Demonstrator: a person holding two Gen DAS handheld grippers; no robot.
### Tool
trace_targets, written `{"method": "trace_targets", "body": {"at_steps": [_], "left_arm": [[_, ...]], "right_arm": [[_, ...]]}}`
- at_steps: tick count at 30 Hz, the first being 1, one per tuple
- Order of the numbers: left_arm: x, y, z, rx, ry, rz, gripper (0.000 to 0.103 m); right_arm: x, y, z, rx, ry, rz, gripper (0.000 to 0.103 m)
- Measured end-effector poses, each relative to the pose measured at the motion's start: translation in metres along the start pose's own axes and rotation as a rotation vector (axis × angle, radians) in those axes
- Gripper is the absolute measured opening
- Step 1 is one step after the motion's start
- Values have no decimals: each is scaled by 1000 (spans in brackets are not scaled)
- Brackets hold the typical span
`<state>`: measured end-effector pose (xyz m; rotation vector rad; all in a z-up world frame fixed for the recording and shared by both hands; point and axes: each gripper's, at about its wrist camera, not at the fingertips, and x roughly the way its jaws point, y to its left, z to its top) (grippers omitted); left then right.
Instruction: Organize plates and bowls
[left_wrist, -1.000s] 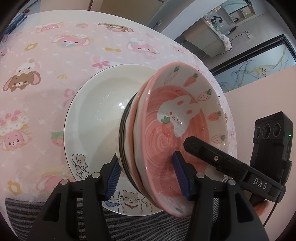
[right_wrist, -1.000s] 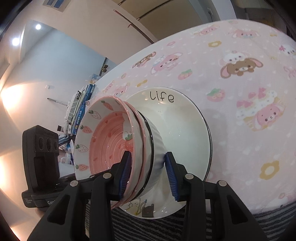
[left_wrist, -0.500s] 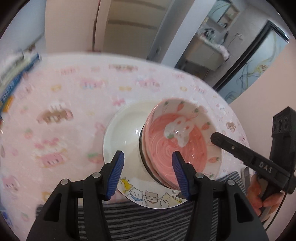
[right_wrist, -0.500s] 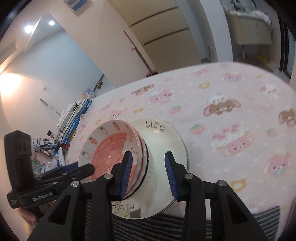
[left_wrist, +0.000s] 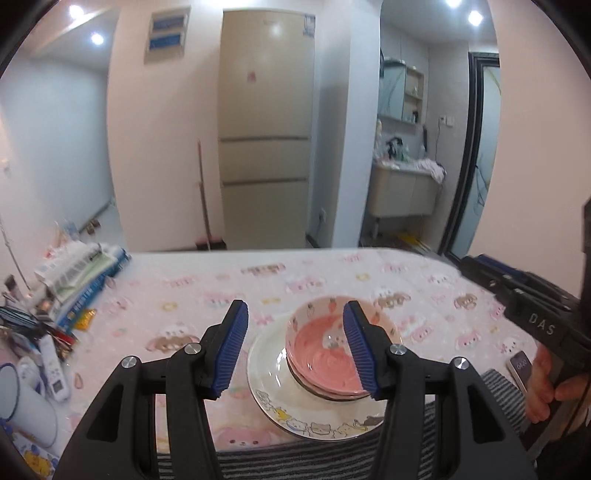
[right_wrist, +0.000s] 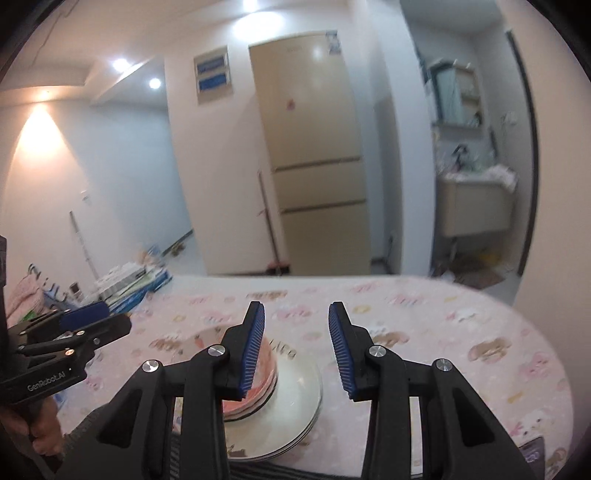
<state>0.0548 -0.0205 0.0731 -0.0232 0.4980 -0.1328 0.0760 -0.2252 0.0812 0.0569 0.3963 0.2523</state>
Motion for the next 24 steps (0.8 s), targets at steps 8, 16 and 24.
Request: {"method": "trace_targets", "body": {"at_steps": [8,16,24], "left_arm": [[-33,-4,-3,41,-170,61,51],[-78,-5,-16,64,-435,137,53],[-92,-3,-33,81,-515,155,54]], "right_arm": [[-27,11,0,-64,-67,13,40],[-66,25,3,-115,-228,12,40],[-83,41,-6,-146,-284,16,40]]}}
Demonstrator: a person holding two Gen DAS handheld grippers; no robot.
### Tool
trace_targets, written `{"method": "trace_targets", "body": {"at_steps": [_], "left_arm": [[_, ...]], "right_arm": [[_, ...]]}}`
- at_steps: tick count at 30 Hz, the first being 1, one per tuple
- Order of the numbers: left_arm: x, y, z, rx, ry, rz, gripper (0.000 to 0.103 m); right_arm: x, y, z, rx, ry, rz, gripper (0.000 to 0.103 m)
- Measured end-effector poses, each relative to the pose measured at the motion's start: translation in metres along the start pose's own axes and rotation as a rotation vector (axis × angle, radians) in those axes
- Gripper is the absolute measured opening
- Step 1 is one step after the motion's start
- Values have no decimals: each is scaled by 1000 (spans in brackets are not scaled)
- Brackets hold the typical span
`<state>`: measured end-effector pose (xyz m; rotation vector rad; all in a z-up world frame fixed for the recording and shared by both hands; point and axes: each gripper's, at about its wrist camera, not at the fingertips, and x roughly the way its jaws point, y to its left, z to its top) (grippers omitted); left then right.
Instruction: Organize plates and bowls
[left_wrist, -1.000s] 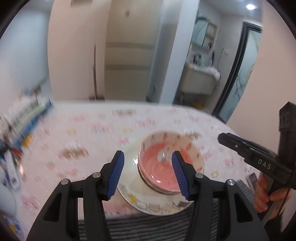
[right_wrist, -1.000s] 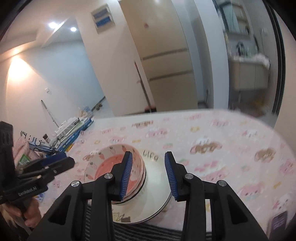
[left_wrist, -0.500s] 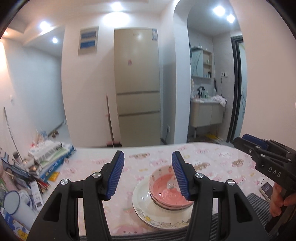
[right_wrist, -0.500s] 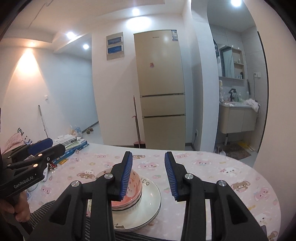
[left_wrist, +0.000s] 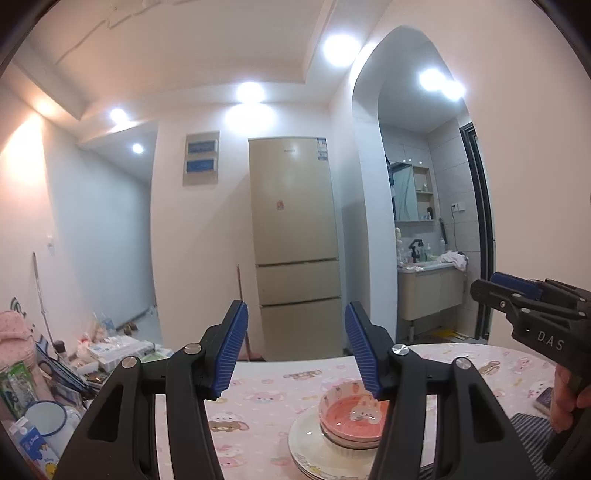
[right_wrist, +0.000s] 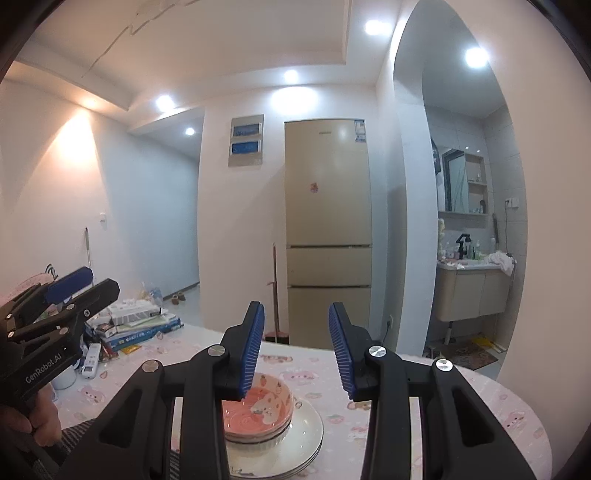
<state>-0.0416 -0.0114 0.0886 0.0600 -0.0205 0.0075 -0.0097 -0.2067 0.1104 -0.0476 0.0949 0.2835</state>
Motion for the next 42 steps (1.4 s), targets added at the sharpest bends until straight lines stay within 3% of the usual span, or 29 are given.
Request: {"method": "trace_targets", "body": {"at_steps": [5,10,12,16,17,18,27,31,36,39,42], "left_arm": [[8,4,-17,-18,62,-3,54],[8,-3,-36,10,40,-12,58],[11,-4,-42,8,37,-15,63],[13,-7,-53,31,40,-4,69],[15,-8,-56,33,45,-2,70],[17,-9,-59,32,50,-6,71],[35,-4,-86,-2,146,-5,77],[32,4,-89,-42,131,-9,82],[27,-2,-98,-18,117,26,89],[26,0,-97,-23,108,36,100],[27,4,-98,-46,109,30,102]], "right_arm": [[15,1,-13,-6,50,-5,40],[25,-1,-31,3,48,-16,43],[29,-1,-37,3,59,-12,65],[37,-6,-52,18,80,-21,79],[38,-8,-55,16,77,-31,89],[39,-9,-58,18,71,-39,91],[48,-19,-80,38,65,-79,91],[52,-15,-91,24,71,-79,91],[54,-11,-100,7,81,-81,92],[53,-8,-101,-6,75,-101,103],[51,-9,-102,0,64,-108,103]]}}
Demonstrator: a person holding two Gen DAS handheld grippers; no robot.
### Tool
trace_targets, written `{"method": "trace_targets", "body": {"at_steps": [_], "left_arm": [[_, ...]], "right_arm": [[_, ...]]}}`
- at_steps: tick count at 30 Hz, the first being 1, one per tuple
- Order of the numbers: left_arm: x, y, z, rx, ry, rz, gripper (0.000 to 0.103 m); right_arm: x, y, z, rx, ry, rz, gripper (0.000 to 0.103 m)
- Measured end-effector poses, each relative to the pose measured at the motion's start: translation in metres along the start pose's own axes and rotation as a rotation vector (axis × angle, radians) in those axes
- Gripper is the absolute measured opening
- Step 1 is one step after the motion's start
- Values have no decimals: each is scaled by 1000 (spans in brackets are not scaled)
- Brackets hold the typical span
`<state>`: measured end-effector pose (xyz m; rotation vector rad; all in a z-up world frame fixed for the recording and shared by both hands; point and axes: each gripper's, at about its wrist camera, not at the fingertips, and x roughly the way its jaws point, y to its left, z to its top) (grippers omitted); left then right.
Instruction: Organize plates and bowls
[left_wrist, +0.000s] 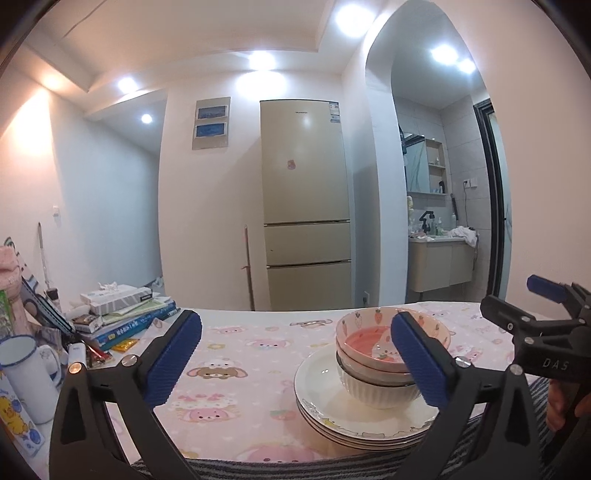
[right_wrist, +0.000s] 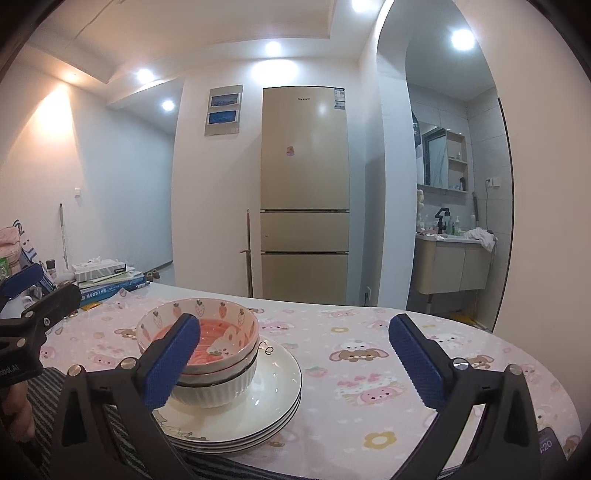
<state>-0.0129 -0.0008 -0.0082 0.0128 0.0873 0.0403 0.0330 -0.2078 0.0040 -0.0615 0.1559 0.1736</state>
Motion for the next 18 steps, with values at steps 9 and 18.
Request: {"method": "trace_targets", "body": {"at_steps": [9,18], "left_arm": [[0,-3,-1,7,-3,-1,103],[-2,-5,-4,-1,-14,-24,103]], "right_arm": [[6,-3,1,8,28,1,103],[5,-1,1,3,24,1,103]]}}
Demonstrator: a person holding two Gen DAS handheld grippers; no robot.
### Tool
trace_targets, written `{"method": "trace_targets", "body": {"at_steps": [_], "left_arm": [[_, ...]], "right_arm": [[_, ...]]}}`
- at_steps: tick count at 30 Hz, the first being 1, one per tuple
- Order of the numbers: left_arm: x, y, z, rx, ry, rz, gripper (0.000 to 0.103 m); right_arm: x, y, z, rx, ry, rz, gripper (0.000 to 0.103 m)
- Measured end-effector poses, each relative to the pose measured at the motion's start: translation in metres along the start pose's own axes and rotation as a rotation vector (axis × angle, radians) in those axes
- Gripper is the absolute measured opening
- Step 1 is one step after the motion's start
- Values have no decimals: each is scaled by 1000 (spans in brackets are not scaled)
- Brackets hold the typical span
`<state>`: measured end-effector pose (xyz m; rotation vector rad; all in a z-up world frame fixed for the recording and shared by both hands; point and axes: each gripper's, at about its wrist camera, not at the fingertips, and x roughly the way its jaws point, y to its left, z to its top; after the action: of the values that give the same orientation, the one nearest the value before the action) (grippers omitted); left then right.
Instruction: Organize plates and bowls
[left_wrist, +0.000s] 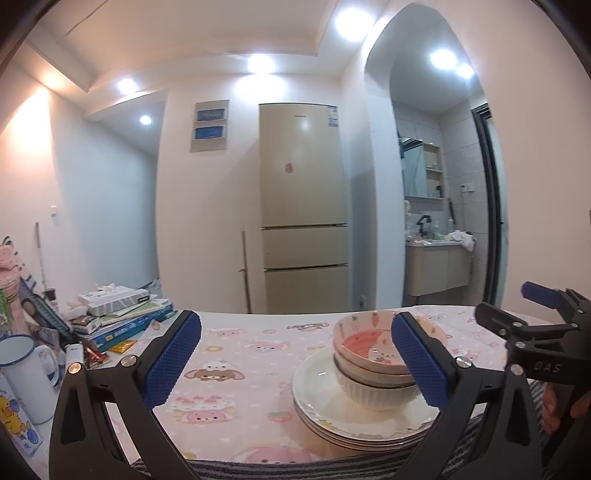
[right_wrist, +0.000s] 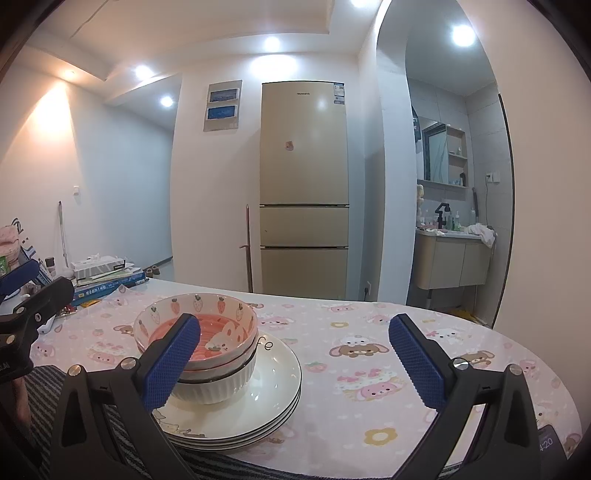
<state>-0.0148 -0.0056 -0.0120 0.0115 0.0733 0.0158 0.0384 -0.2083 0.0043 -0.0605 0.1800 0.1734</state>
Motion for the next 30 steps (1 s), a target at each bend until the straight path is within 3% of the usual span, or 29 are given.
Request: {"method": "trace_targets", "body": {"at_steps": [30], "left_arm": [[-3,4,-2,-18,5,26,103]], "right_arm": [[-1,0,0,3,-2,0,103]]}}
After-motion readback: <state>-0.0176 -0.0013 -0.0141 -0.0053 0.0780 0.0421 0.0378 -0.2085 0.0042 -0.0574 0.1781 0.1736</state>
